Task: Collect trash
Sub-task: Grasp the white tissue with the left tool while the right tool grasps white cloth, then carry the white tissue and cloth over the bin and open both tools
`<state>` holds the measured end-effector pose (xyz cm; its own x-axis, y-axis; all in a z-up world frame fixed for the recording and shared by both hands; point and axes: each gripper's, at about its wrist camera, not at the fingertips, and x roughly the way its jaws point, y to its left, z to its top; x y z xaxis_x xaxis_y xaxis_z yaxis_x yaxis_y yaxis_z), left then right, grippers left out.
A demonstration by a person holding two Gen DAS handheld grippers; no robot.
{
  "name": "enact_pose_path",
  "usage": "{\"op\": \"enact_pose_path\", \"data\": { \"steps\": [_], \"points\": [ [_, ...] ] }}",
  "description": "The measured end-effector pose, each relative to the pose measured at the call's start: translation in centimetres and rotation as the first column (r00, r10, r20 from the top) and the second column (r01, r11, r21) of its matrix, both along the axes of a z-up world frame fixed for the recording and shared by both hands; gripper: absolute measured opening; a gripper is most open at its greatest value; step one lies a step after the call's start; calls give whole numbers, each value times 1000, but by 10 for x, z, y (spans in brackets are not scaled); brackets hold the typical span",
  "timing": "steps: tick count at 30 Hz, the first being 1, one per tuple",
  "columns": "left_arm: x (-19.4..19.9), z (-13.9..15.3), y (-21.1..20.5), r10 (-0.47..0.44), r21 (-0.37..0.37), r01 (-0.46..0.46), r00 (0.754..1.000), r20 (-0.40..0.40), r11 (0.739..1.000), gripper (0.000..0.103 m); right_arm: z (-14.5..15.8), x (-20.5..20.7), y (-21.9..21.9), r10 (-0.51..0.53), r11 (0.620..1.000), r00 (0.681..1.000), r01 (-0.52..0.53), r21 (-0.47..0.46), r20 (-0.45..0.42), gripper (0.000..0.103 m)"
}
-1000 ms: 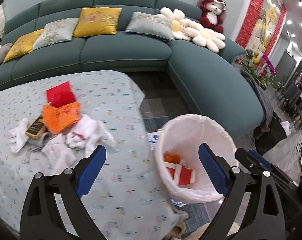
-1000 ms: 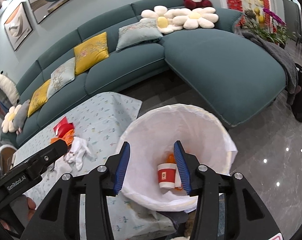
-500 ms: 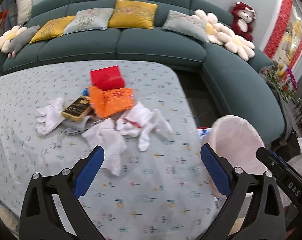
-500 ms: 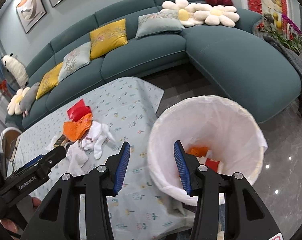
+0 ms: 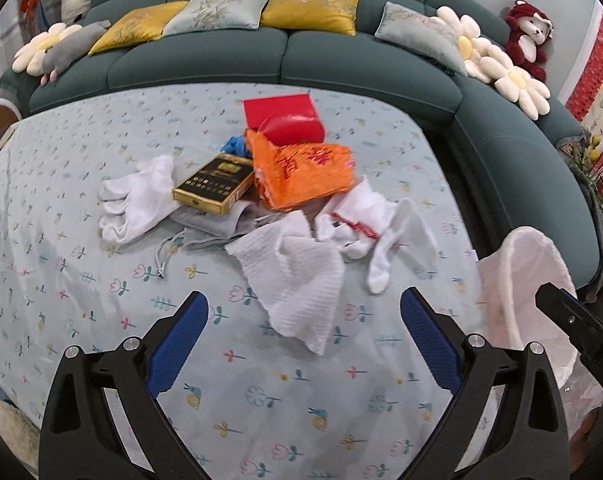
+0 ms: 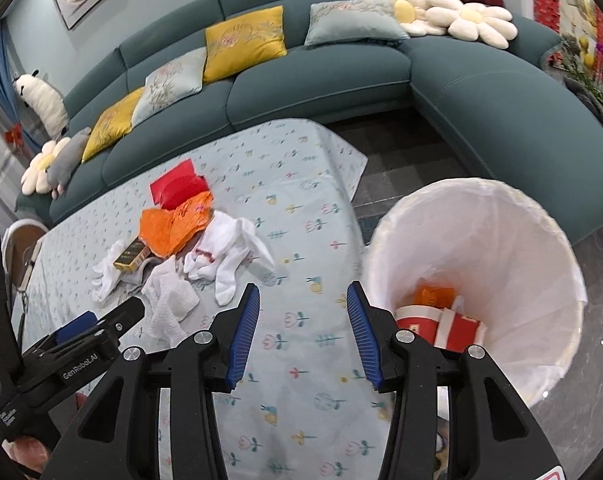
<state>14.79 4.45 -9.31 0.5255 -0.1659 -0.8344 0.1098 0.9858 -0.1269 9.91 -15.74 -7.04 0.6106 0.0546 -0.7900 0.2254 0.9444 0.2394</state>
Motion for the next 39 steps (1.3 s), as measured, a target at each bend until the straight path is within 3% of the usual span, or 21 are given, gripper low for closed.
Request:
{"op": "enact_pose_path", "data": {
  "steps": [6,9,12,17,19,29,31,32,34,39],
  "points": [
    [17,-17,3,8,19,-7,999,-34,1000,90,-12,25,15,30,1000,999,-30,8,-27,45],
    [24,-24,6,18,15,-17,998,-56,1000,81,-17,39,22,48,999,998,-48,2,-38,45],
    [32,-31,10,21,-2,-21,996,-83,1000,67,-23,52,28,61,998,997,-61,-1,-48,45],
    [39,-40,17,1,-40,-6,992,-125,999,15,-35,77,32,68,998,995,-67,13,-73,45],
    [39,-40,21,7,-54,-14,992,-125,998,8,-40,85,33,69,998,994,-67,18,-84,45],
    [38,-31,27,-4,-82,-5,994,-108,997,3,-56,124,43,93,996,989,-93,7,-116,44],
    [39,-29,27,-4,-84,-5,994,-108,996,2,-59,128,47,107,994,986,-108,-2,-128,34],
    [39,-28,27,-4,-85,-5,994,-109,996,2,-60,130,48,114,993,985,-116,-2,-132,20],
    [39,-25,28,-5,-89,-4,995,-103,996,2,-60,128,50,130,991,981,-131,1,-141,3],
    [36,-13,25,-10,-98,2,997,-82,995,1,-52,118,50,147,989,982,-147,2,-118,2]
  ]
}}
